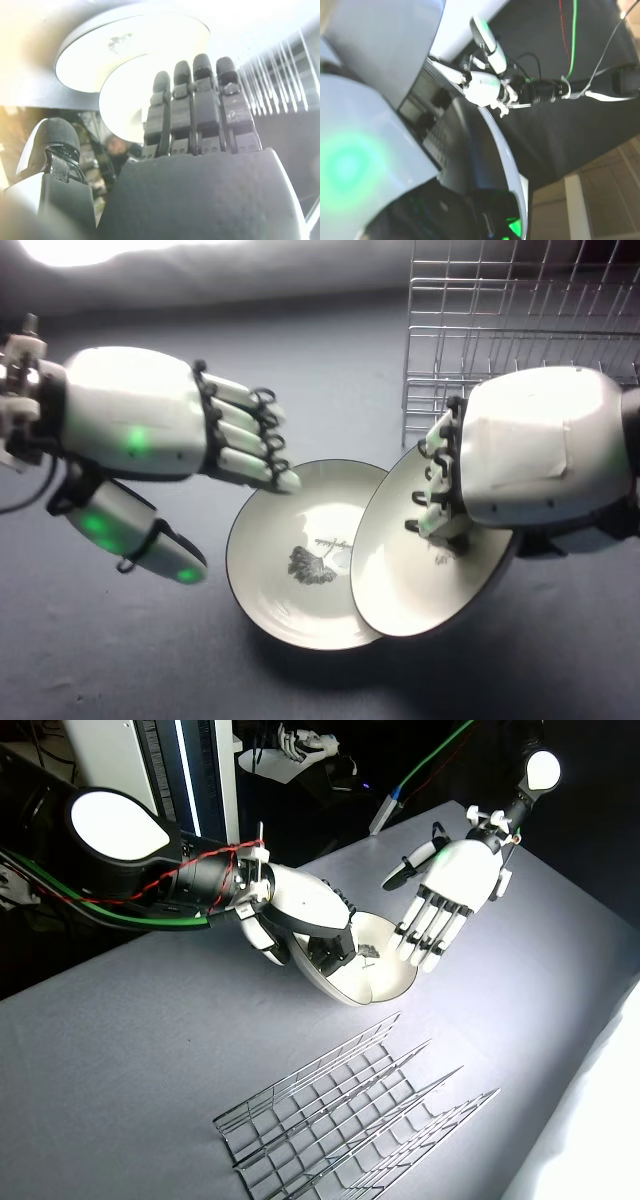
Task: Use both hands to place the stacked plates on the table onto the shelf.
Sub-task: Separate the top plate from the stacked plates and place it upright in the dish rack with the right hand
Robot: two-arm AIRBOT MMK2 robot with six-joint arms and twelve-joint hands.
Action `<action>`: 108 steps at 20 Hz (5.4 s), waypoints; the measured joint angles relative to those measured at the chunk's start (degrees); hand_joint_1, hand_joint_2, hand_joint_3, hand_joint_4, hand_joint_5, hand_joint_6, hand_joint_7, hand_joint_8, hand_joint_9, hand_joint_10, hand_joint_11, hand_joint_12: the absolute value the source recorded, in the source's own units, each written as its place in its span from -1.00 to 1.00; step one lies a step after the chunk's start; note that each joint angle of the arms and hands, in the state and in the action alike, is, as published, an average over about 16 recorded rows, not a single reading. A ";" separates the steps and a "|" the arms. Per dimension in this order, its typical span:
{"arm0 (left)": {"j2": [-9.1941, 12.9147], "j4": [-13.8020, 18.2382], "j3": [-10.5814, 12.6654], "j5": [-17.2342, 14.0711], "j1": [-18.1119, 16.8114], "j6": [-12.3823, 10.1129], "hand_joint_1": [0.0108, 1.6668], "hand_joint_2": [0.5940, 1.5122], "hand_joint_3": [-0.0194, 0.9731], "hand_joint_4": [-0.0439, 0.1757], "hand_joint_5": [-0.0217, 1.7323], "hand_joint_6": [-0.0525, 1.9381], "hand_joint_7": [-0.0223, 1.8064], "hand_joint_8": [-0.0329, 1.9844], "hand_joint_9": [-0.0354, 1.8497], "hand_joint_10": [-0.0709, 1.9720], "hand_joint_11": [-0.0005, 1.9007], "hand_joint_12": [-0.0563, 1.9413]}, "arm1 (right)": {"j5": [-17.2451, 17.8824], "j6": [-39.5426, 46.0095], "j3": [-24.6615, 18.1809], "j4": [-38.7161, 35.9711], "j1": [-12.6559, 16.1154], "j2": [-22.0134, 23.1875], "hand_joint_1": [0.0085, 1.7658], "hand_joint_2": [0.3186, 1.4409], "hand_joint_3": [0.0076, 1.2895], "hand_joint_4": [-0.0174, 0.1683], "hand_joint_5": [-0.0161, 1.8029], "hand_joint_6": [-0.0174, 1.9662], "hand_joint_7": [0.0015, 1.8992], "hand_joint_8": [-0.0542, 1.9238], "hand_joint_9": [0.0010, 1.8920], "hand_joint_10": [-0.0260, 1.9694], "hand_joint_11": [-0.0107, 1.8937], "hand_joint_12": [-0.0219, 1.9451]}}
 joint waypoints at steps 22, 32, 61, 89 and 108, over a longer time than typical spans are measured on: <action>11.55 5.11 -1.55 6.49 -2.40 11.03 -1.00 0.23 -0.96 -0.62 -0.68 -0.95 -0.63 -0.95 -0.63 -0.91 -0.83 -0.76 | -1.24 -0.19 -2.68 35.51 5.56 2.28 0.52 0.23 -0.99 -0.89 -0.01 0.06 0.05 -0.06 0.00 0.21 -0.19 0.39; 11.90 7.18 -0.80 6.29 -2.07 10.98 -1.00 0.22 -0.97 -0.61 -0.68 -0.95 -0.63 -0.95 -0.63 -0.91 -0.82 -0.76 | -5.12 0.22 -0.27 52.42 9.35 2.06 0.54 0.25 -0.99 -0.89 -0.03 0.06 0.05 -0.05 -0.02 0.22 -0.21 0.41; 11.82 7.76 0.79 5.48 -2.07 10.69 -0.99 0.22 -0.97 -0.61 -0.70 -0.95 -0.65 -0.95 -0.65 -0.91 -0.83 -0.76 | -10.54 0.34 5.56 71.07 16.43 1.54 0.55 0.29 -0.99 -0.89 -0.02 0.04 0.07 -0.08 -0.01 0.20 -0.20 0.38; 11.81 7.77 -0.11 4.85 -2.07 9.21 -0.99 0.22 -0.97 -0.61 -0.68 -0.95 -0.64 -0.95 -0.64 -0.91 -0.83 -0.76 | -5.54 -1.06 11.99 73.20 8.21 7.80 0.55 0.29 -0.99 -0.89 -0.01 0.00 0.08 -0.09 0.01 0.21 -0.19 0.44; 6.90 5.45 1.61 -7.33 -1.92 -2.32 -0.99 0.25 -0.96 -0.62 -0.69 -0.95 -0.64 -0.95 -0.64 -0.91 -0.83 -0.76 | 2.36 -4.18 16.87 69.96 -5.01 6.75 0.54 0.30 -0.99 -0.89 -0.02 0.00 0.05 -0.05 0.01 0.22 -0.22 0.42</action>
